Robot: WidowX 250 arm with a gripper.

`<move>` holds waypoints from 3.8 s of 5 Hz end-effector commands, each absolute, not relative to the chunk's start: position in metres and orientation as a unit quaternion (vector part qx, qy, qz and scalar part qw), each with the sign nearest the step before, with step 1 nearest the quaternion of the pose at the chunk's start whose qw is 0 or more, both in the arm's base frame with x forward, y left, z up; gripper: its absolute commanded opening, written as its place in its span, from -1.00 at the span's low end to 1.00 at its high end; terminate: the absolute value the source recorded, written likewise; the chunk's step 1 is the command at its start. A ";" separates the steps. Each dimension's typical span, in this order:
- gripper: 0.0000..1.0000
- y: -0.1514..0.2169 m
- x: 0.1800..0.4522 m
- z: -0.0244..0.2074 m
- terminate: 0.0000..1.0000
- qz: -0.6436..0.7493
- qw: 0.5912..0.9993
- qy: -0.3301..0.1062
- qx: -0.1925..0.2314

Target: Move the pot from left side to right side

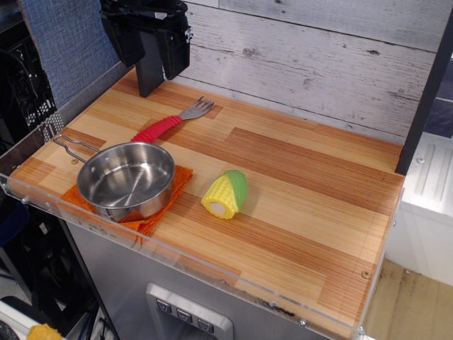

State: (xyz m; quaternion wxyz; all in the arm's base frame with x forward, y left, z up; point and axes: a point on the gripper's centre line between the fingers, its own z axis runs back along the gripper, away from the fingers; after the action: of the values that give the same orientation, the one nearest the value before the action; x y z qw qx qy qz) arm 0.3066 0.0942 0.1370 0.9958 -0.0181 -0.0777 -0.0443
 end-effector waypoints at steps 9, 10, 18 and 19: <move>-1.00 0.063 0.248 0.019 -1.00 -0.123 0.991 -0.057 0.002; -1.00 0.066 0.249 0.028 -1.00 -0.117 0.991 -0.066 0.001; -1.00 -0.086 0.346 0.058 -1.00 -0.239 0.968 -0.071 0.002; -1.00 -0.091 0.344 0.042 -1.00 -0.240 0.969 -0.060 0.009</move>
State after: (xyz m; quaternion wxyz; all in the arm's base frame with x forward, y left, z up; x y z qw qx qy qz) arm 0.3451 -0.0880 0.0271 0.9707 0.0101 -0.0371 -0.2373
